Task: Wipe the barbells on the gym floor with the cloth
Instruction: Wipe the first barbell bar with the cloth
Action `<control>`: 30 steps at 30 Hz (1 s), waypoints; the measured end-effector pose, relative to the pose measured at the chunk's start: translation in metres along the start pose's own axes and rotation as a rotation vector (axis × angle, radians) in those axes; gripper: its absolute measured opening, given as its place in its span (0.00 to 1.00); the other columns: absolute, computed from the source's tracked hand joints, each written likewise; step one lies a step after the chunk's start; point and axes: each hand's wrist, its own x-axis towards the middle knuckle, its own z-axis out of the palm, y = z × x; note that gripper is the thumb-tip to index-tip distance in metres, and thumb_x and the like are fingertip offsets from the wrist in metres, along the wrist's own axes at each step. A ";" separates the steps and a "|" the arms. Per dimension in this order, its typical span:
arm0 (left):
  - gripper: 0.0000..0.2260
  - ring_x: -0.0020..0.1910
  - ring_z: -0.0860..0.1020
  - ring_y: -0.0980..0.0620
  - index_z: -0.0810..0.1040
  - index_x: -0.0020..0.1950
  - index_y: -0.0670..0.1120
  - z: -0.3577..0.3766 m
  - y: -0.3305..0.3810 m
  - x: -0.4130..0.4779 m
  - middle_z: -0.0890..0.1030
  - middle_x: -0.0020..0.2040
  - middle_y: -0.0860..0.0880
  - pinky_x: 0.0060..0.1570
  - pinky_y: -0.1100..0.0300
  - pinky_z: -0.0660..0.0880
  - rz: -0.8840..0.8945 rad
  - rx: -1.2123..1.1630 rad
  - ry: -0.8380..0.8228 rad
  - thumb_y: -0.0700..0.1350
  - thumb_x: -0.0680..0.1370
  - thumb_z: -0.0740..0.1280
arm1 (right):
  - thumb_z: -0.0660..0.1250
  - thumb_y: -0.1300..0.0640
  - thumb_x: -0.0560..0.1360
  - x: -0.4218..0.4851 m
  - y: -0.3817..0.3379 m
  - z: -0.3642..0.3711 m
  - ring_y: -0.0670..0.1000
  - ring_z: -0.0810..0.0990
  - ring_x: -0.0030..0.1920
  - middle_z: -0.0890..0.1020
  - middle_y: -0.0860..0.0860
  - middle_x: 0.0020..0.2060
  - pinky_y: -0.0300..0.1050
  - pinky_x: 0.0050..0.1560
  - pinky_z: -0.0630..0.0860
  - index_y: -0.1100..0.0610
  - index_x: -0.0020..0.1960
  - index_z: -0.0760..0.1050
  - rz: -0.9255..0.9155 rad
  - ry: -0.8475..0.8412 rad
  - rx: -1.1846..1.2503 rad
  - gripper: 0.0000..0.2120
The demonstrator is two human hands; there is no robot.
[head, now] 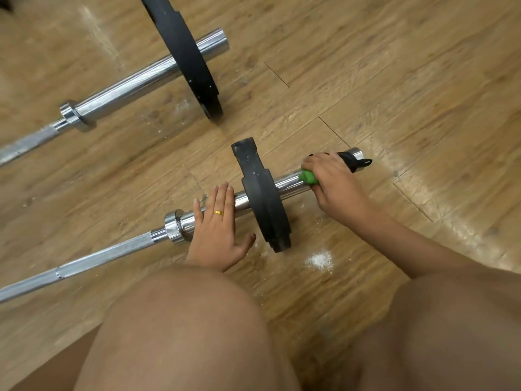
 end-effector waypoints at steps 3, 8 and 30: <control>0.45 0.82 0.40 0.47 0.43 0.83 0.42 0.004 -0.004 0.008 0.44 0.83 0.45 0.73 0.48 0.24 0.008 0.014 0.031 0.69 0.77 0.57 | 0.68 0.65 0.74 0.005 0.015 -0.005 0.57 0.73 0.67 0.78 0.54 0.63 0.58 0.72 0.65 0.61 0.65 0.75 -0.074 -0.026 -0.026 0.19; 0.44 0.82 0.42 0.47 0.46 0.83 0.42 0.011 -0.011 0.017 0.47 0.83 0.45 0.75 0.43 0.32 0.006 0.005 0.084 0.69 0.78 0.57 | 0.67 0.64 0.73 0.013 0.009 0.007 0.57 0.75 0.64 0.81 0.55 0.59 0.59 0.71 0.66 0.62 0.61 0.76 -0.003 0.172 -0.013 0.16; 0.45 0.81 0.37 0.43 0.41 0.82 0.39 0.030 -0.004 -0.003 0.40 0.82 0.41 0.77 0.44 0.36 0.038 -0.020 0.181 0.60 0.79 0.64 | 0.65 0.64 0.76 0.005 0.010 0.015 0.60 0.72 0.69 0.79 0.57 0.63 0.64 0.72 0.63 0.63 0.65 0.74 -0.025 0.223 0.017 0.17</control>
